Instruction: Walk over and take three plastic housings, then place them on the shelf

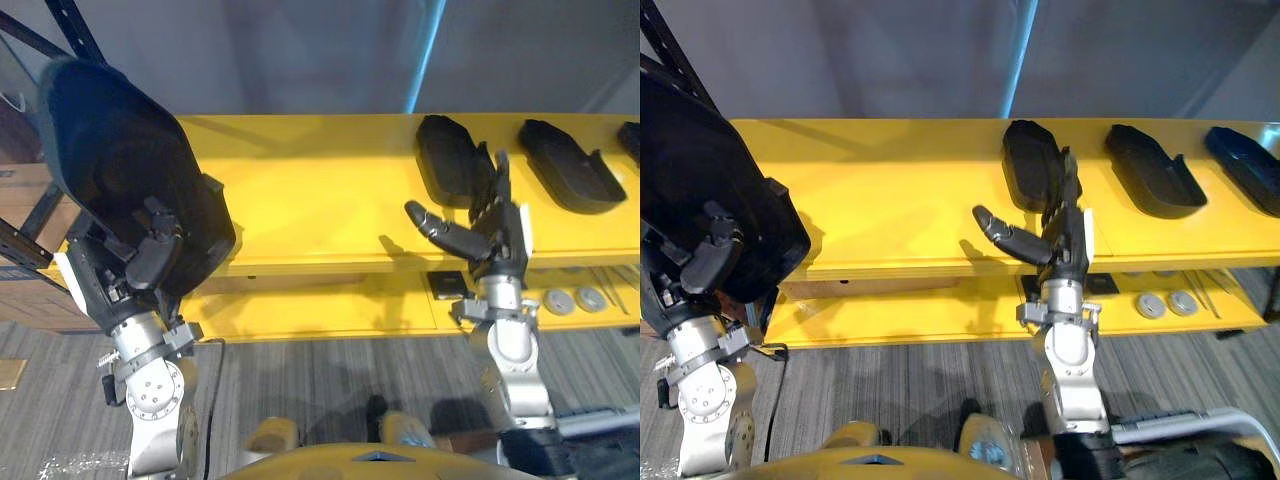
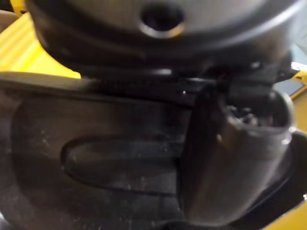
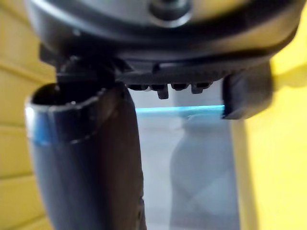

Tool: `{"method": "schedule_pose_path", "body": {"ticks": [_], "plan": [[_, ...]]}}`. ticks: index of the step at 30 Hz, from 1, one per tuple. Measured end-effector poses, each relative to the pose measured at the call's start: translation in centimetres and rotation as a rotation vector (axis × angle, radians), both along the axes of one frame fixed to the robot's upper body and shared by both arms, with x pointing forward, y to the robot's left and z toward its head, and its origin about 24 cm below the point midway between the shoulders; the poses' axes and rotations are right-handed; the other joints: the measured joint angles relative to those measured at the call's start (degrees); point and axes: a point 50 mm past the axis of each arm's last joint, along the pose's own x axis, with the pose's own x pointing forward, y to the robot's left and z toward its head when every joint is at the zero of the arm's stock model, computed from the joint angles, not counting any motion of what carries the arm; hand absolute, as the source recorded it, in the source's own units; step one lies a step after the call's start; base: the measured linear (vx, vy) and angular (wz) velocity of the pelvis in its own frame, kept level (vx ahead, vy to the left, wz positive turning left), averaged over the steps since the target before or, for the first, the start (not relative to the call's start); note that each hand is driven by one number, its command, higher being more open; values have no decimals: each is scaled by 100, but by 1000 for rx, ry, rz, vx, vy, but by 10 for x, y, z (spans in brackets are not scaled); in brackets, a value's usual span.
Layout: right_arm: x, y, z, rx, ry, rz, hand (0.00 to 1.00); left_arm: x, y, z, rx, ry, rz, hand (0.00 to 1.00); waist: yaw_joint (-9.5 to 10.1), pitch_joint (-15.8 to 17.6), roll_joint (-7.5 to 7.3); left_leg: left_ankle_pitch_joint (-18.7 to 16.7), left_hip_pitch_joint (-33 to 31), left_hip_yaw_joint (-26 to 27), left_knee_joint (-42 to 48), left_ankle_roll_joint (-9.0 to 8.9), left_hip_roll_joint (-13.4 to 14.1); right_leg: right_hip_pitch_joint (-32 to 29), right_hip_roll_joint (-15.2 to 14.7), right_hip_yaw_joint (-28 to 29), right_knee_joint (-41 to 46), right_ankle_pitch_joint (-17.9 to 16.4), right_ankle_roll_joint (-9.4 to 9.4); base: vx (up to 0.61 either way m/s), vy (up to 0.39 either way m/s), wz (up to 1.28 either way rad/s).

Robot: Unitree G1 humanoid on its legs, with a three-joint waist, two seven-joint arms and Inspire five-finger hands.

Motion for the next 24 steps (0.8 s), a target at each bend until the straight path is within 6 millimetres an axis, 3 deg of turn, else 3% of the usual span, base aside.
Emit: {"method": "schedule_pose_path", "body": {"ticks": [1, 4, 6, 7, 8, 9, 12, 16, 18, 22, 24], "plan": [[0, -5, 13, -23, -55, -1, 100, 1, 0, 0, -1, -2, -3, 0, -10, 9, 14, 49, -42, 185, 213, -43, 128, 143, 92, -164, -13, -83, -139, 194, -212, 58], [-4, -22, 30, -28, -132, -42, 100, 1, 1, -4, -16, 11, -11, 0, 25, 54, -51, 254, -345, 825, 1403, -84, 388, 830, 124, -499, -214, -177, -268, 232, -173, 49], [-11, -30, 40, -15, -185, -74, 100, 4, 0, -2, -33, -13, -47, 0, -22, 75, -78, 132, -351, 1223, 945, -14, 445, 991, -2, -628, -324, -185, -278, 126, -40, 38], [-15, -35, 46, -15, -216, -98, 100, 6, -2, 2, -29, -35, -80, 0, -95, 77, -23, 209, -328, 1393, 412, -8, 508, 1023, -46, -717, -353, -186, -277, 79, 17, 45], [-16, -37, 47, -13, -224, -109, 100, 7, -4, 4, -28, -53, -101, 0, -146, 65, 23, 371, -291, 1428, 95, -9, 536, 1024, -51, -748, -347, -193, -266, 48, 101, 19], [-20, -40, 46, -10, -222, -125, 100, 11, -8, 8, -33, -87, -145, 0, -158, 56, 98, 839, -148, 1459, -388, -155, 534, 1002, -77, -705, -277, -251, -167, 33, 130, -4], [-34, -35, 32, 19, -174, -119, 100, 14, -11, 22, -49, -167, -240, 0, -242, 20, -62, 993, 178, 1800, -914, -30, 229, 900, -378, -417, -199, -277, 21, 29, 178, -32], [-42, -31, 32, 25, -179, -72, 100, 16, -12, 44, -6, -256, -403, 0, -461, 15, -74, 1088, 285, 2091, -1205, 117, -4, 819, -544, -181, -401, -112, 259, 24, 132, -30], [-43, -31, 31, 24, -174, -62, 100, 27, -17, 55, 11, -276, -562, 0, -534, -1, -59, 1096, 325, 2230, -1250, 136, -77, 821, -594, -58, -566, 4, 323, 33, 105, -25], [-42, -28, 30, -3, -163, -18, 100, 42, -23, 56, -42, -197, -749, 0, -633, -18, -53, 1117, 407, 2426, -1401, 172, -109, 826, -589, 116, -806, 169, 351, 14, 55, -26], [-42, -27, 30, -6, -157, 16, 100, 58, -26, 43, -115, -79, -846, 0, -723, -66, -31, 1127, 416, 2491, -1450, 186, -115, 823, -579, 174, -915, 236, 366, 6, 17, -14]]}}
